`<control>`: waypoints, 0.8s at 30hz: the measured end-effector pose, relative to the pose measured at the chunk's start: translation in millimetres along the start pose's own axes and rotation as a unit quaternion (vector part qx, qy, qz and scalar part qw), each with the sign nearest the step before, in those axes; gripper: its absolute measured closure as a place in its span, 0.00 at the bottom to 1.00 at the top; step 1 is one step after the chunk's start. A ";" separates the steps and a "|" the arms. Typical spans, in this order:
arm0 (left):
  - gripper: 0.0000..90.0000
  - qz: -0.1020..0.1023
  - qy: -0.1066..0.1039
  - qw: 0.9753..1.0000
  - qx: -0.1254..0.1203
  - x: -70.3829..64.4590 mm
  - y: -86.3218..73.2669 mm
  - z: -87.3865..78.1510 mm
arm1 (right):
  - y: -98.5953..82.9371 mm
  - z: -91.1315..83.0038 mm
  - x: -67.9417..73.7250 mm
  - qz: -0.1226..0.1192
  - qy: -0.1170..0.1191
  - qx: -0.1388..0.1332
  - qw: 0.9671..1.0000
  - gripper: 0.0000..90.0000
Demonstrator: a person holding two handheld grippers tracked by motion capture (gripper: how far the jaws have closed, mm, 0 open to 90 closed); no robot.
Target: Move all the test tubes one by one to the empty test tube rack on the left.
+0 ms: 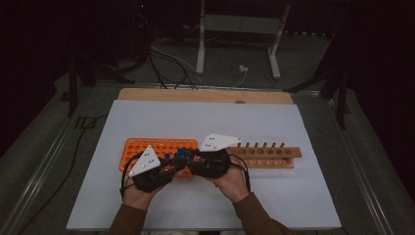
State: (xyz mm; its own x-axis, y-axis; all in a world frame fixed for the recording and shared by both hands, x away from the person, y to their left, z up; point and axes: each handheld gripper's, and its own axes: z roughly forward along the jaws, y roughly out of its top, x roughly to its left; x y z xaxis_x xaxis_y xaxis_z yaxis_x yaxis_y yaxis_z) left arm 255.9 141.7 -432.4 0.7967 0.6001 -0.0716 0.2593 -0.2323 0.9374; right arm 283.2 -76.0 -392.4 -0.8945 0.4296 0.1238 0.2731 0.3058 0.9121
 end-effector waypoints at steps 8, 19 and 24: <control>0.87 -0.018 0.027 0.999 -0.017 12.9 -1.9 -14.5 | -1.3 -13.8 -10.5 0.018 -0.016 0.001 1.000 0.24; 0.87 -0.039 0.062 0.997 -0.030 33.7 -10.5 -37.2 | -12.2 -39.0 -29.4 0.037 -0.052 -0.008 0.998 0.07; 0.87 -0.043 0.074 0.996 -0.025 37.9 -17.1 -35.3 | -15.9 -48.3 -35.1 0.037 -0.068 -0.008 0.997 0.04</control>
State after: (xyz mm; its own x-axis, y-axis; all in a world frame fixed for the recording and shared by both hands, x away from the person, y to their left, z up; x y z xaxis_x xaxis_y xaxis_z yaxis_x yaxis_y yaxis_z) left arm 262.4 195.4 -439.1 0.6823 0.7236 -0.1041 0.2917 -0.1388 0.9464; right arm 293.2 -137.0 -392.4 -0.8157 0.5617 0.1385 0.3305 0.2559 0.9084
